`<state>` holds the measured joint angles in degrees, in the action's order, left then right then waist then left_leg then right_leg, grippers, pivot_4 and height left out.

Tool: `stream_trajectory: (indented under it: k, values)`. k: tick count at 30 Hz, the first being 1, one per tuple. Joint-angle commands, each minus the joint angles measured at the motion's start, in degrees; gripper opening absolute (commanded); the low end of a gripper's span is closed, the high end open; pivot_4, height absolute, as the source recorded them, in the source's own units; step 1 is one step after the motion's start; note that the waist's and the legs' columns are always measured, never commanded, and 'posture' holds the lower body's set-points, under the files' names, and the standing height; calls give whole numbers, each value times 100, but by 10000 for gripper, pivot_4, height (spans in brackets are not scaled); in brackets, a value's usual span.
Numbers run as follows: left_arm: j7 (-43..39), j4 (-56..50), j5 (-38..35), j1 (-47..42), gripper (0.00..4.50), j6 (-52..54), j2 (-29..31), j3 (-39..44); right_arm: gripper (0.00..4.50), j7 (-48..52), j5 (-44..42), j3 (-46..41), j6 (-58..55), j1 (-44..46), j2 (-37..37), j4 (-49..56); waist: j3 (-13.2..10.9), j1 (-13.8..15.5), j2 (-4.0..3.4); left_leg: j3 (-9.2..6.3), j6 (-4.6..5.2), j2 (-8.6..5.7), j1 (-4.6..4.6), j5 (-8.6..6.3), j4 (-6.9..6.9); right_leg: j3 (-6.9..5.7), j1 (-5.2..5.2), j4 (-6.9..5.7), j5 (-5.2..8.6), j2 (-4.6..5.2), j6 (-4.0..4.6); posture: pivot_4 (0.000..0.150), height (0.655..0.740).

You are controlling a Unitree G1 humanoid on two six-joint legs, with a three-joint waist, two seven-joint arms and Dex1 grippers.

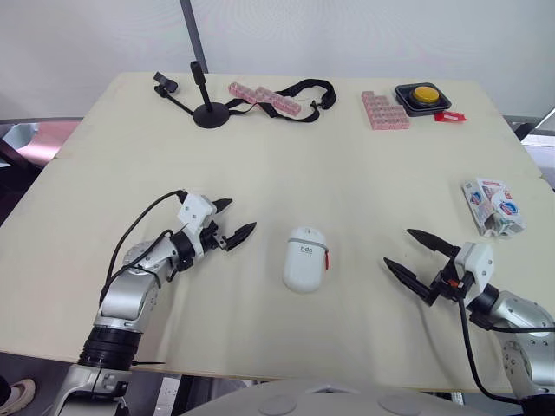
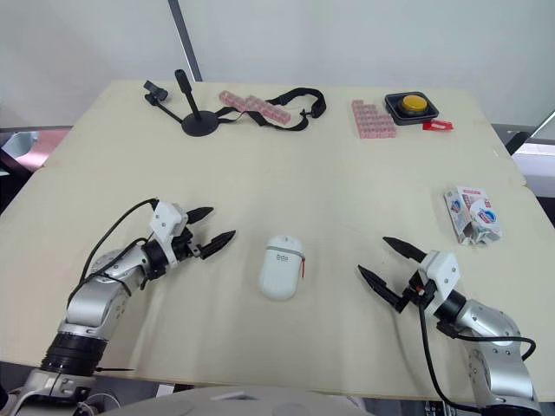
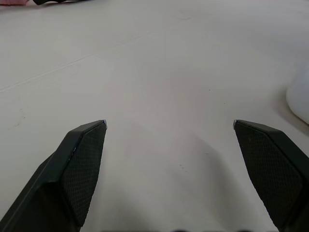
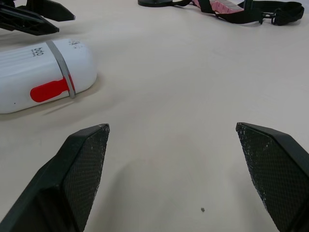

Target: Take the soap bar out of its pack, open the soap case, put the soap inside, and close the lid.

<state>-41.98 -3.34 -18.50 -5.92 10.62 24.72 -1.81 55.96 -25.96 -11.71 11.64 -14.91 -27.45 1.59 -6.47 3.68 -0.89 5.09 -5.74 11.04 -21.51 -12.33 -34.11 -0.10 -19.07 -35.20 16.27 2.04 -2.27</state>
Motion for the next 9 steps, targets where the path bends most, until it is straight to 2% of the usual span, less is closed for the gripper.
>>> stream_trajectory:
  k: [1, 9]
  values:
    - [-311, -406, -242, 119, 44791, 109, 263, 192, 45000, 499, -144, -2, 155, -145, -269, 298, 0, -1, -1, 0, 0, 0, 0, 0, 0, 0, 0, 1, 0, 0, 0, 1500, 7395]
    - [-847, -375, -103, 241, 44791, 37, 838, 138, 45000, 941, -237, -70, 118, -123, -519, 281, -1, -17, -1, 0, 1, 1, 7, 0, -6, 1, -1, -5, 0, 0, 0, 1500, 7395]
